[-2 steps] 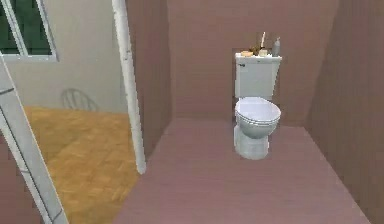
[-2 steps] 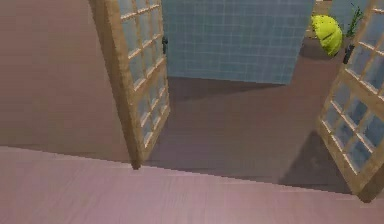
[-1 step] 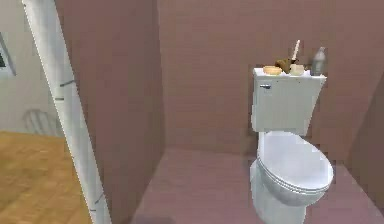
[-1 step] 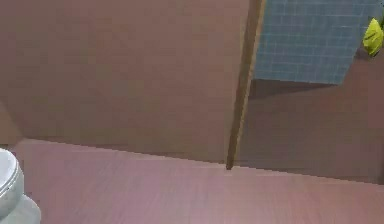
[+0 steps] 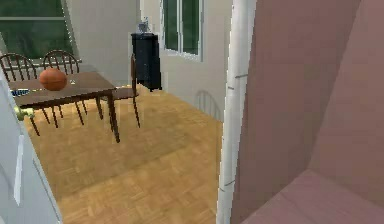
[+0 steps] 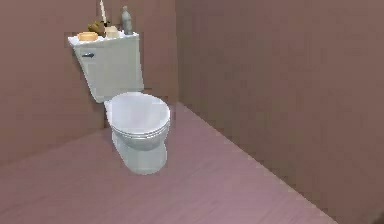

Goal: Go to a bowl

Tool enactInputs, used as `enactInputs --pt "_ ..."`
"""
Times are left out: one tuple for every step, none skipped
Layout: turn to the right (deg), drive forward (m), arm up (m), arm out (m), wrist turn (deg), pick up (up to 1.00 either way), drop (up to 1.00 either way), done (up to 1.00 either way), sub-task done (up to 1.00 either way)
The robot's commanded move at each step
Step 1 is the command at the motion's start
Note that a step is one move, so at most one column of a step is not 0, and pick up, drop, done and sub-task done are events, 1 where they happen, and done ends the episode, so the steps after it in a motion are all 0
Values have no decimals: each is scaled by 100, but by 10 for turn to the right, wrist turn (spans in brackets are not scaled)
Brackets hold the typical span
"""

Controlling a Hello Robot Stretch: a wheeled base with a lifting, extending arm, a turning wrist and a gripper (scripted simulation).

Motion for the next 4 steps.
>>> enactInputs --pt "0 55 0 0 0 0 0 0 0" --pt "-360 0 0 0 0 0 0 0 0" --pt "0 45 0 0 0 0 0 0 0" --pt "360 0 0 0 0 0 0 0 0"
